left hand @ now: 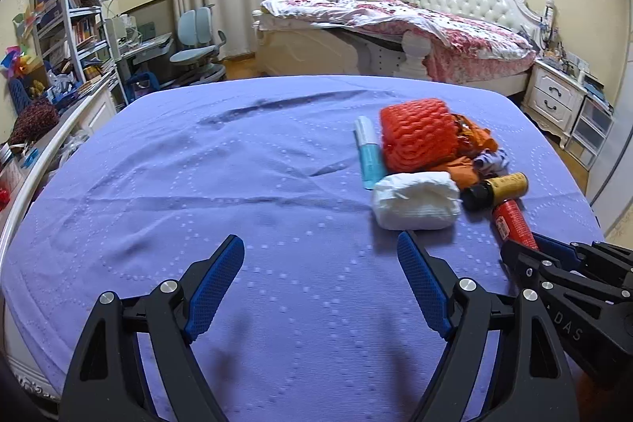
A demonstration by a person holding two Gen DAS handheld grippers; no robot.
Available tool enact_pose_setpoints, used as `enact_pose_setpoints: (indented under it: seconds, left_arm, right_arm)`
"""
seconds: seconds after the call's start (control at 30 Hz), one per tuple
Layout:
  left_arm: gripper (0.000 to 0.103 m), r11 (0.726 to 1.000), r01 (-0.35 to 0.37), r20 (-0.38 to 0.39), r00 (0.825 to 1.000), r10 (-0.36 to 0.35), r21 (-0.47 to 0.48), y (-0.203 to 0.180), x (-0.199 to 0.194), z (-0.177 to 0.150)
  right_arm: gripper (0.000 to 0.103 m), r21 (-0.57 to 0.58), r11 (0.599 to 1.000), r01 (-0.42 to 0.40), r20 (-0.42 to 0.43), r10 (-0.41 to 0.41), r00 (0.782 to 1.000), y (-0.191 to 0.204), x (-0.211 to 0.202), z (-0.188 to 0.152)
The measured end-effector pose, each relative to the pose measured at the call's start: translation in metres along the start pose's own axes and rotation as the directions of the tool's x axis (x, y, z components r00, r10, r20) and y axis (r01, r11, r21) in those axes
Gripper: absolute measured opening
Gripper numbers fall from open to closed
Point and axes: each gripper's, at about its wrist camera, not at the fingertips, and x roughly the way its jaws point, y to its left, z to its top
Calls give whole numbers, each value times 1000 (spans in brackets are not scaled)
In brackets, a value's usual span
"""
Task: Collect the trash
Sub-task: 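Grasp the red cylindrical can with the right tool while the left tool grasps the white cloth bundle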
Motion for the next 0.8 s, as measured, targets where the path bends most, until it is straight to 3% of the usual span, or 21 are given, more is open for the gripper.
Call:
enact_pose_setpoints:
  seconds: [0.4, 0.8]
  left_arm:
    - [80, 997, 47, -2, 999, -47, 64, -39, 9, 8]
    - [81, 996, 31, -54, 998, -26, 87, -62, 37, 26]
  right_arm:
    - [24, 75, 996, 56, 26, -58, 998, -52, -12, -6]
    - [25, 88, 996, 28, 39, -32, 999, -71, -9, -2]
